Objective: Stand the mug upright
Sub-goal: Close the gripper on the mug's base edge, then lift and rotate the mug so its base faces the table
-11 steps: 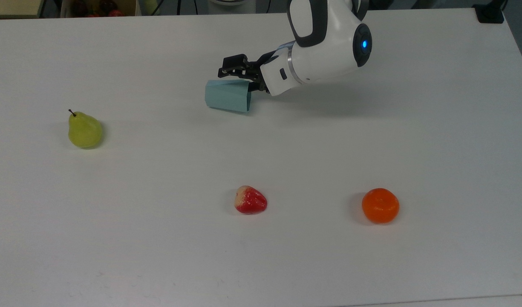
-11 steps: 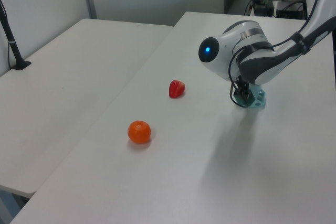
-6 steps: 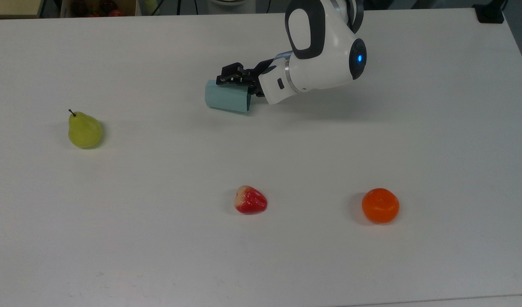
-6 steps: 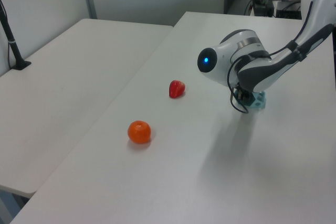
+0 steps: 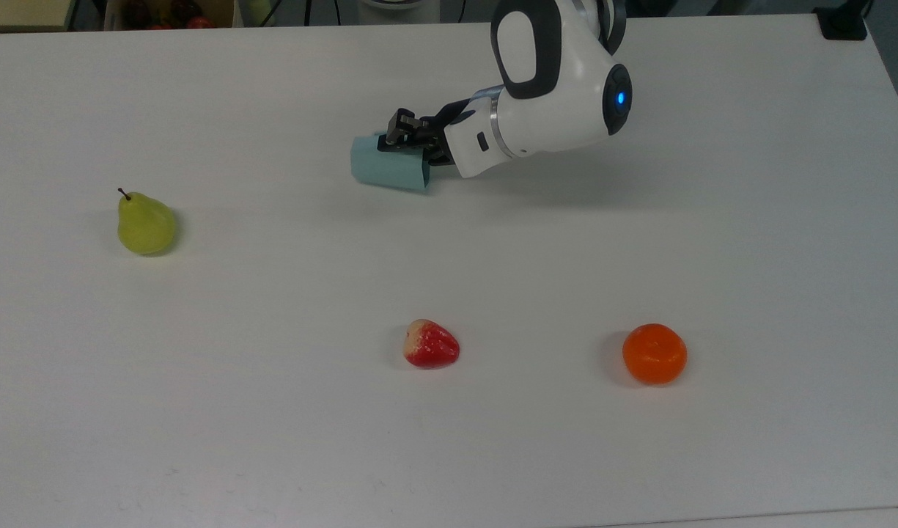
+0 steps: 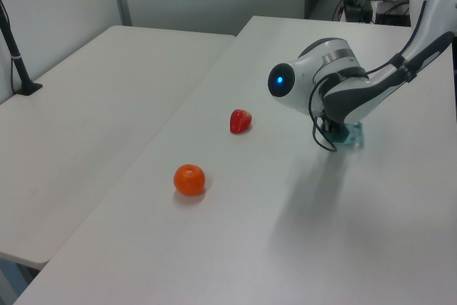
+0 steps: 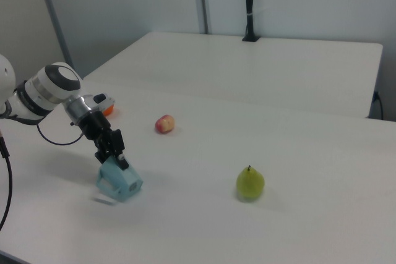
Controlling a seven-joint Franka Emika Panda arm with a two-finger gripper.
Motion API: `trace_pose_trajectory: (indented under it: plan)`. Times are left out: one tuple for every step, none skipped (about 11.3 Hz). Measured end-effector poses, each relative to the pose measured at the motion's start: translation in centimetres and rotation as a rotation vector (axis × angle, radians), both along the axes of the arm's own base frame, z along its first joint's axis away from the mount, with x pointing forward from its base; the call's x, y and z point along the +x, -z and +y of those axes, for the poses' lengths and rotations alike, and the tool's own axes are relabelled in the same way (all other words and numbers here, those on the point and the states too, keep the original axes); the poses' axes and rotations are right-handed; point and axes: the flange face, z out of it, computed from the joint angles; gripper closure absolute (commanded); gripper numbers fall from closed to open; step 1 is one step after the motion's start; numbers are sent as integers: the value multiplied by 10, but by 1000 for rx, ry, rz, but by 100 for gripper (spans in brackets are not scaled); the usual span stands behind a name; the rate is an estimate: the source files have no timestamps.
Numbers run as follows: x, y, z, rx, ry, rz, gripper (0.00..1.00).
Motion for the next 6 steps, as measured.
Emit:
trace_pose_trajectory:
  plan:
    - [0, -3, -1, -7, 4, 1, 94]
    - [0, -3, -1, -9, 4, 1, 95]
    - [0, -6, -2, -14, 7, -1, 95]
    - [0, -7, -1, -11, 6, -3, 95]
    - [1, -8, -1, -10, 6, -4, 96]
    - [1, -9, -1, -9, 7, -8, 96]
